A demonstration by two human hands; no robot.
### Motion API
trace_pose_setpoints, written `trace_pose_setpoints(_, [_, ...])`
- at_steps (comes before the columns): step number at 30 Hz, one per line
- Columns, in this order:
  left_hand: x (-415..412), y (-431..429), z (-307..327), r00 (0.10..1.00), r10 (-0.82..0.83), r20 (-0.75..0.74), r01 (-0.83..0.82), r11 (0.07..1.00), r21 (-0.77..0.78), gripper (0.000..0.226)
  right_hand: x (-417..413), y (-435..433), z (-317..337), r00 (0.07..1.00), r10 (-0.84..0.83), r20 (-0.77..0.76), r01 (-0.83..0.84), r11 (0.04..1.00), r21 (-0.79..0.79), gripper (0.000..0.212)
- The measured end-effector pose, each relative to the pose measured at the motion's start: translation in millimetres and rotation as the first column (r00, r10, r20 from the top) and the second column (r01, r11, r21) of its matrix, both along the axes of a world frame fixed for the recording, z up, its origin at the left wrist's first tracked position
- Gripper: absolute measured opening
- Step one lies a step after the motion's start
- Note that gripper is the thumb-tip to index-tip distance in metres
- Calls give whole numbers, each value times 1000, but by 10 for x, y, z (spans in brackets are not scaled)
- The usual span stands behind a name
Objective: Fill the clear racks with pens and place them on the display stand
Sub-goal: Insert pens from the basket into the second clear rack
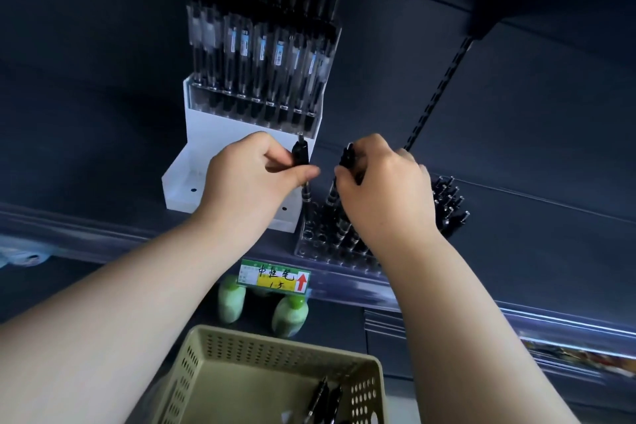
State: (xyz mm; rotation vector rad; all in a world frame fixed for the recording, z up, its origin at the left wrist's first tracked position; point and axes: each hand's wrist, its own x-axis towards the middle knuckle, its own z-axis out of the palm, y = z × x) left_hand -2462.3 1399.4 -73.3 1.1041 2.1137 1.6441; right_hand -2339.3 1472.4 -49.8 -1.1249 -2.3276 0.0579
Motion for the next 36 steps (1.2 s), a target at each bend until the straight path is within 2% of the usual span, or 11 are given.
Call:
trace_pose_setpoints(8, [-34,-104,-6,1000,-4,-9,4,1000,-19,26,1,58,-42,997,-38,65,31,993,111,21])
trace_pose_setpoints(11, [-65,-154,2,1000,0,-1,0,1000,-13,26,-4,41,-65,991,-47,123,27,987,160,24])
trace_pose_setpoints(17, [-103,-198,-3,1000,8,26,-8,1000,6,25,-33,-5,-68,993,-37,112,2,954,299,37])
trace_pose_setpoints(21, [-108,-195,-9,1000,6,23,-7,1000,8,24,-49,7,-68,977,-44,209,-21,954,300,47])
trace_pose_setpoints(28, [-128,-165,-40,1000,16,22,-16,1000,13,24,-124,17,-87,966,-61,252,-17,955,297,44])
trace_pose_setpoints(36, [-109,-123,-54,999,21,34,-23,999,38,24,-83,-4,-60,979,-111,173,61,961,269,36])
